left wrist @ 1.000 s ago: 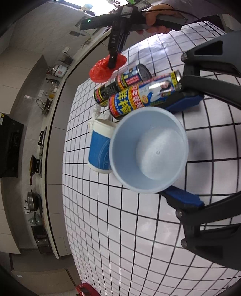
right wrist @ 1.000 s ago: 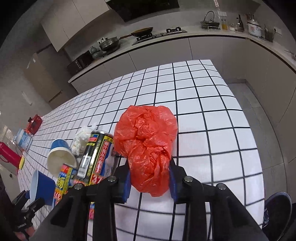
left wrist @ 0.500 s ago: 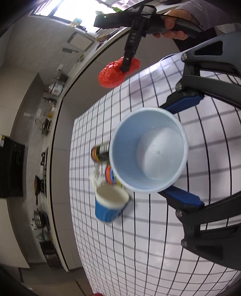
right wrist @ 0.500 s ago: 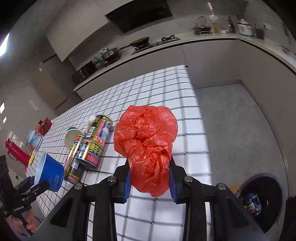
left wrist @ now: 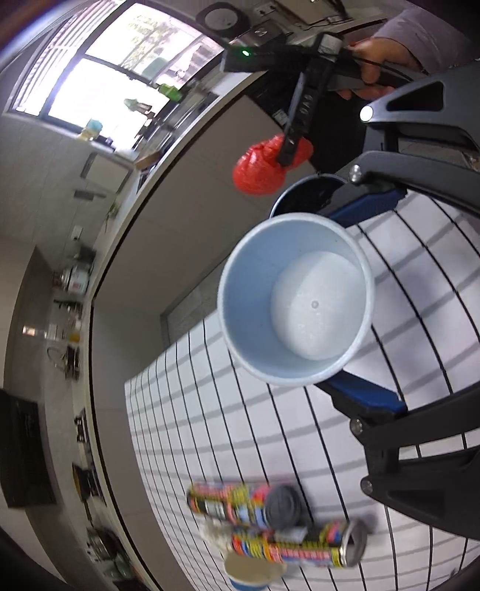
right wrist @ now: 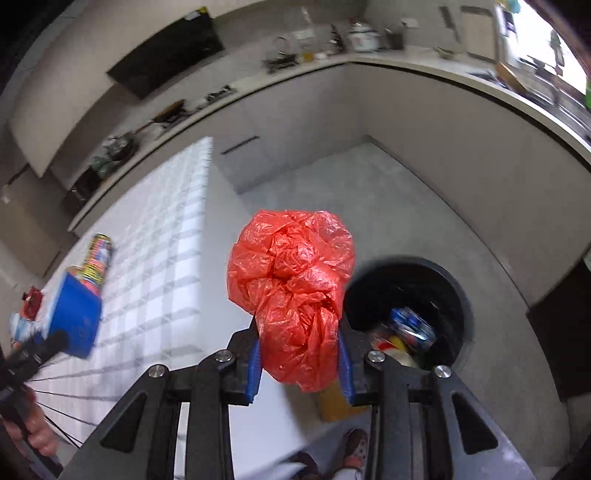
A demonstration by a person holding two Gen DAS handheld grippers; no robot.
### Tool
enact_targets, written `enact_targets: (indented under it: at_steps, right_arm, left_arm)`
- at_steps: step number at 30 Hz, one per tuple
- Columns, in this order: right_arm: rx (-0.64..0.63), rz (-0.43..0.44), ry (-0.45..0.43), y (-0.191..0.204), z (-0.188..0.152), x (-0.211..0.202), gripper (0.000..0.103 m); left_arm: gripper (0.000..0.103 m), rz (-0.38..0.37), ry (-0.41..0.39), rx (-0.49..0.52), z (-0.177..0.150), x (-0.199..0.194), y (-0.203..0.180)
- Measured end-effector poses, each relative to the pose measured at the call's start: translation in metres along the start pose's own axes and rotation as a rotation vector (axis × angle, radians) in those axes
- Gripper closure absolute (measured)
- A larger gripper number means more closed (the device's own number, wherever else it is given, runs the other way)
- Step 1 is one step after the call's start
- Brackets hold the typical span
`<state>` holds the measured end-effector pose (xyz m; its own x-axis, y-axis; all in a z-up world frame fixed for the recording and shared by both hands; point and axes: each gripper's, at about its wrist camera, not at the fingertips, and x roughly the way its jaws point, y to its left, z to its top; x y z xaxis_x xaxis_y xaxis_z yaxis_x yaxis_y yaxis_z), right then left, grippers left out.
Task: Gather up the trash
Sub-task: 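Carry blue cup and red bag over the black bin and open both tools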
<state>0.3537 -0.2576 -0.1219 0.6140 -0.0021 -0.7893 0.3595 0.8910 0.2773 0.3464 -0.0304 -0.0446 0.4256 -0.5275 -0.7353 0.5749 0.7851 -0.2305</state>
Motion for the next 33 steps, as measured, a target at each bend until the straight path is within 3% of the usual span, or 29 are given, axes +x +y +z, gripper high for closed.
enact_targets:
  at_steps: [8,15,19,21,23,28,33]
  right_arm:
    - [0.059,-0.026,0.103,-0.095,-0.017,0.029,0.067]
    - [0.053,0.006,0.209,-0.163,-0.002,0.076,0.067]
    - [0.002,0.009,0.247,-0.180,0.007,0.099,0.061]
    - [-0.015,0.017,0.269,-0.183,0.009,0.105,0.046]
    - [-0.029,0.021,0.269,-0.184,0.010,0.107,0.036]
    - [-0.033,0.039,0.238,-0.198,0.015,0.095,0.034]
    - [-0.010,0.065,0.167,-0.209,0.026,0.059,0.034]
  left_arm:
    - [0.028,-0.044,0.052,0.037,0.017,0.055,-0.088]
    - [0.028,0.001,0.152,-0.023,0.015,0.130,-0.153]
    - [0.028,0.048,0.219,-0.077,0.004,0.172,-0.166]
    - [0.027,0.076,0.248,-0.113,-0.002,0.193,-0.165]
    - [0.027,0.092,0.262,-0.137,-0.008,0.212,-0.163]
    - [0.026,0.158,0.334,-0.140,-0.012,0.233,-0.167]
    - [0.020,0.159,0.287,-0.133,0.001,0.205,-0.177]
